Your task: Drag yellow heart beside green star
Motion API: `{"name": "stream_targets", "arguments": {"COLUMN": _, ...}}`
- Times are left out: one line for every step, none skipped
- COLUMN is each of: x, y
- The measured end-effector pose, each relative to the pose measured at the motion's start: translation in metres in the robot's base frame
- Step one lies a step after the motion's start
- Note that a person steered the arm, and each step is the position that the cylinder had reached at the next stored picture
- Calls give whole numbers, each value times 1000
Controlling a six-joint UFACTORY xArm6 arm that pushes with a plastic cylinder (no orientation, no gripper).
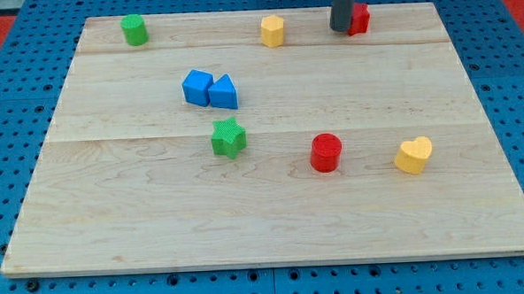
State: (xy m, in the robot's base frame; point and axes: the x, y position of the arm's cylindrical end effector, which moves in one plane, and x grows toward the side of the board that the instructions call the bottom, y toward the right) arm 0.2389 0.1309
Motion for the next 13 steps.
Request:
{"name": "stream_targets", "arguments": {"x": 24, "y": -21}}
{"name": "stream_targets", "arguments": {"x": 26, "y": -21}}
{"name": "stream_targets", "arguments": {"x": 38, "y": -16}}
{"name": "stream_targets", "arguments": {"x": 70, "y": 1}}
{"name": "stream_targets", "arguments": {"x": 146, "y": 81}}
{"name": "stream_targets", "arguments": {"x": 213, "y": 114}}
{"name": "stream_targets", "arguments": {"x": 239, "y": 67}}
{"name": "stream_targets", "arguments": {"x": 255, "y": 20}}
{"name": "stream_targets", "arguments": {"x": 272, "y": 31}}
{"name": "stream_targets", "arguments": {"x": 293, "y": -11}}
{"name": "stream_targets", "arguments": {"x": 298, "y": -69}}
{"name": "stream_targets", "arguments": {"x": 295, "y": -53}}
{"name": "stream_targets", "arguments": {"x": 284, "y": -33}}
